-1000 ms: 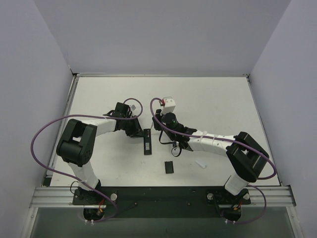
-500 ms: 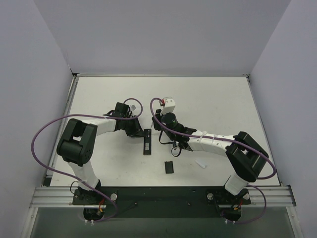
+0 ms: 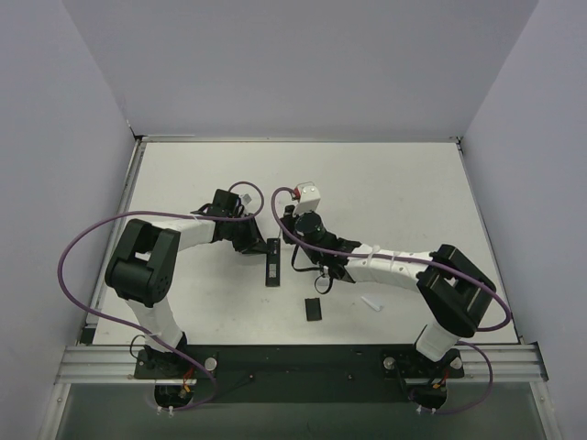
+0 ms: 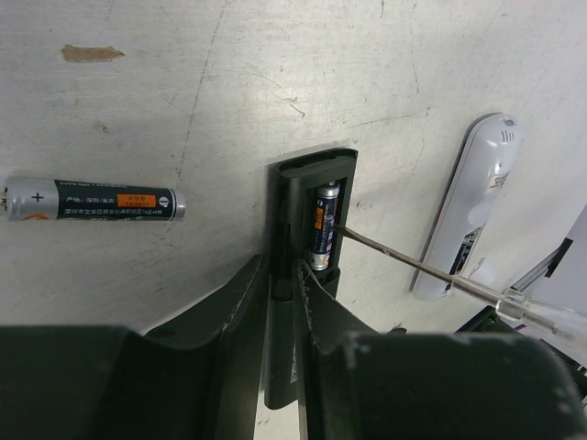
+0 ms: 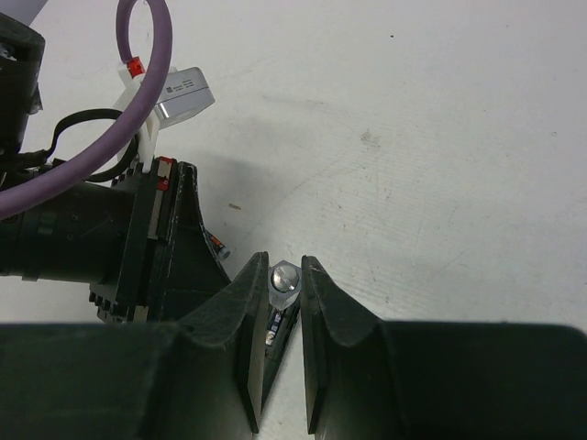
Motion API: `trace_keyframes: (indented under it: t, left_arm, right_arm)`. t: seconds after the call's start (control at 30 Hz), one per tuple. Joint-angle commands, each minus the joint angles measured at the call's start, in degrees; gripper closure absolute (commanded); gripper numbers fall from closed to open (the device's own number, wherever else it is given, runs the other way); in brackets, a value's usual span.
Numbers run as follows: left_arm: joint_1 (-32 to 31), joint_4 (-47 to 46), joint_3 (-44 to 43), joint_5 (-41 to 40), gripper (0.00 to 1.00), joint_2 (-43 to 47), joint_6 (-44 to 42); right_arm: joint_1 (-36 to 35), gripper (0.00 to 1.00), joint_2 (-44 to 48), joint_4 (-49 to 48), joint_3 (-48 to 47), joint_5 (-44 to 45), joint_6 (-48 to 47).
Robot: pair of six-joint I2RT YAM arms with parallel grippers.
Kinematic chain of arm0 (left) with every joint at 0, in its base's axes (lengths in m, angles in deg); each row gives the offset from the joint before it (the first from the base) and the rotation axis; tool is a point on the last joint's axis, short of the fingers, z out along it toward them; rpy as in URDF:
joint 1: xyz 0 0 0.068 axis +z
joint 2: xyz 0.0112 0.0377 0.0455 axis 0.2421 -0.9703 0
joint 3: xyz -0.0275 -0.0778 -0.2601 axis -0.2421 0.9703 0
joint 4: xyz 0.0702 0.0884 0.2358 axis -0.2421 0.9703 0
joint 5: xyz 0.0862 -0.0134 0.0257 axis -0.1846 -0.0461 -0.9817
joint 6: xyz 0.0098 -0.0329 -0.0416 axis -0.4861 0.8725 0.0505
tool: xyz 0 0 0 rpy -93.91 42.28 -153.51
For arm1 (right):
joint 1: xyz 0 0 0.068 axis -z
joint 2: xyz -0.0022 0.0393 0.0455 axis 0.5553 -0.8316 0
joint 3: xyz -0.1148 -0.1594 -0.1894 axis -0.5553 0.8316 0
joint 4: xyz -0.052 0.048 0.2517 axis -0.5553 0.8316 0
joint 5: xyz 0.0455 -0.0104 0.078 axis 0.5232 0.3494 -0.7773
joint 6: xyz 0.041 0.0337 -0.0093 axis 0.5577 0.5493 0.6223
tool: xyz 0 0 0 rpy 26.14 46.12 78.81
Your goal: Unload the batteries from the remote control
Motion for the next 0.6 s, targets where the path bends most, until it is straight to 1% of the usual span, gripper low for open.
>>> trace_keyframes:
  t: [0.0, 0.57]
  left_arm:
    - [0.02, -1.30, 0.29, -0.29, 0.74, -0.78, 0.28]
    - [0.10, -1.30, 0.47, -0.29, 0.74, -0.86, 0.36]
  right_arm:
    - [-1.47, 1.00, -1.87, -0.34, -0.06, 2.65, -3.04]
    - [-2.18, 1.00, -0.29, 0.54, 0.65, 5.20, -5.33]
